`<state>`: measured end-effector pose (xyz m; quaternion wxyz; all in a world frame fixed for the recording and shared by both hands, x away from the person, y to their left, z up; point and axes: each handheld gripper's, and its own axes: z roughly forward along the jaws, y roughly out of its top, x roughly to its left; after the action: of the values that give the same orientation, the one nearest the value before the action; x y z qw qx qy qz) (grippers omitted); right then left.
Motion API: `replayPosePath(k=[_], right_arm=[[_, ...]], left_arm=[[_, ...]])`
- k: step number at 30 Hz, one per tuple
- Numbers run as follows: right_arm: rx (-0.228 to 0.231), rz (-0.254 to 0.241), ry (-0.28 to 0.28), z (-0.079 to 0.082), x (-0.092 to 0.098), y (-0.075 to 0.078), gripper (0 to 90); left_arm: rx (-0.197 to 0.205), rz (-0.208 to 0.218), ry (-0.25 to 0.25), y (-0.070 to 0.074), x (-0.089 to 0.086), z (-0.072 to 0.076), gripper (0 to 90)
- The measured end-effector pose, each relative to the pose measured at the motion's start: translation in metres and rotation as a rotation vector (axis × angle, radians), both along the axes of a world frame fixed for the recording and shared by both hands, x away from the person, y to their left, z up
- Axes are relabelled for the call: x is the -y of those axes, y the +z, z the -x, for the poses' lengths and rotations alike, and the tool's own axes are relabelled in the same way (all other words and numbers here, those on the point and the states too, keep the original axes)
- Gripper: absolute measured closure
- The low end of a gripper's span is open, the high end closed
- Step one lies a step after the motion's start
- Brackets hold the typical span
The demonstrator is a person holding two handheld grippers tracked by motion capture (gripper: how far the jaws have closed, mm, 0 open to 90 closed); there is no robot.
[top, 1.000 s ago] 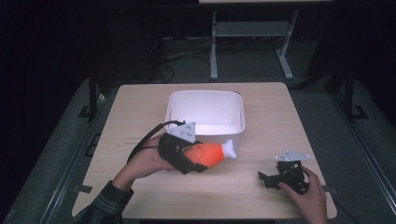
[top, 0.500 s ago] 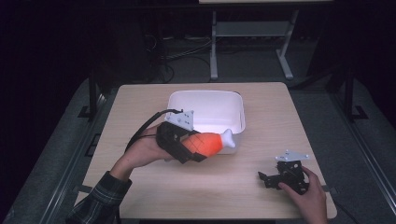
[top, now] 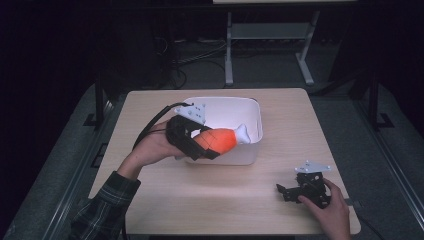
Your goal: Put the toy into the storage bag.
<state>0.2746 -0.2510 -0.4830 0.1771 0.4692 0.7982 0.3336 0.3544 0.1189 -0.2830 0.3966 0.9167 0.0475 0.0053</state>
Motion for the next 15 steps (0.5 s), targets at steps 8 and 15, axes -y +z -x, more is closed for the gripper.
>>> replayPosePath(k=[8, 15], right_arm=[[0.000, 0.000, 0.000, 0.000, 0.000, 0.000, 0.0], [0.000, 0.000, 0.000, 0.000, 0.000, 0.000, 0.0]], left_arm=[[0.021, -0.007, -0.015, 0.008, 0.003, -0.016, 26.7], [0.029, -0.004, -0.017, 0.010, 0.004, -0.032, 26.6]])
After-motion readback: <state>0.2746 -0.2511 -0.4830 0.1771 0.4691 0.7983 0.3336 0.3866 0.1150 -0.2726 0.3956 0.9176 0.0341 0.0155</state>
